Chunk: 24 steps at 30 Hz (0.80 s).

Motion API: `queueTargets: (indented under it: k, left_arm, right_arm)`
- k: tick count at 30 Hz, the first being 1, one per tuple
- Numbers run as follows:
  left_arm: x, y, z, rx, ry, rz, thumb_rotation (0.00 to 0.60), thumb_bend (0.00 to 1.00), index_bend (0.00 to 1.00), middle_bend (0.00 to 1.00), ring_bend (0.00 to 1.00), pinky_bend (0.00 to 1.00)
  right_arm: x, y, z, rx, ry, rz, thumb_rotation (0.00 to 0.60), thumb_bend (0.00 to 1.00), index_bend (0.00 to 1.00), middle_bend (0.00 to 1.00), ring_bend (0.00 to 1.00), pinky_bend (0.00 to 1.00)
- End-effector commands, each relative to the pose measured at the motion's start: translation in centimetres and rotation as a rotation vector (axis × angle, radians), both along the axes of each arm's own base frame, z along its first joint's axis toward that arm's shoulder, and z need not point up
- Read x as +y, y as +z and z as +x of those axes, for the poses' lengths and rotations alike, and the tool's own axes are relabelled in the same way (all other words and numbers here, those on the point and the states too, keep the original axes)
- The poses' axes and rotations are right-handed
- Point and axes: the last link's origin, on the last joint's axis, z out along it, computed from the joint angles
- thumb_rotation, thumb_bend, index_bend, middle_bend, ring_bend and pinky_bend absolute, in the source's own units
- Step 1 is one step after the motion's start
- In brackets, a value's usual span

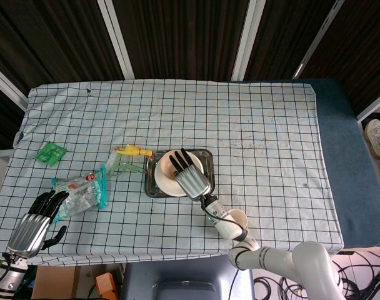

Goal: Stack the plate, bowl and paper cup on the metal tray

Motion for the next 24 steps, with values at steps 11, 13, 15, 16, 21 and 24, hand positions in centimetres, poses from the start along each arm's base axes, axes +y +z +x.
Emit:
queueTargets:
  k: [11,13,15,16,21,24]
  left_arm:
    - [0.0,-0.1,0.0,0.0,-0.007,0.0,0.6,0.41,0.0,0.08,0.03,0.09]
    - [0.0,-0.1,0.0,0.0,-0.007,0.002,0.6,0.41,0.0,0.08,0.03,0.09]
    - [0.0,-0.1,0.1,0.001,-0.008,0.002,0.6,0.41,0.0,0.08,0.03,0.09]
    - [0.0,-0.1,0.1,0.001,-0.008,0.001,0.6,0.41,0.0,0.08,0.02,0.09]
    - [0.0,-0.1,0.1,0.0,-0.009,0.002,0.6,0.41,0.0,0.08,0.03,0.09]
    - [0.0,-0.2,0.0,0.003,-0.008,-0.002,0.6,0.41,0.0,0.08,0.03,0.09]
  right_arm:
    - [0.0,-0.2,-0.9,0.05,-0.015,-0.006,0.6,0.38,0.48,0.08,0.0,0.0]
    - [0.0,-0.2,-1.0,0.053,-0.025,-0.004,0.6,0.37,0.45,0.07,0.0,0.0]
    - [0.0,0.0,-1.0,0.051,-0.026,-0.007,0.6,0.34,0.41,0.06,0.0,0.0]
    - [0.0,0.2,-1.0,0.044,-0.024,-0.009,0.6,0.34,0.4,0.05,0.0,0.0]
    - [0.1,1.6,-1.3,0.002,-0.021,-0.013,0.6,0.31,0.32,0.03,0.0,0.0]
    - [0.4,3.4,-1.7,-0.035,-0.01,-0.019,0.6,0.31,0.3,0.02,0.0,0.0]
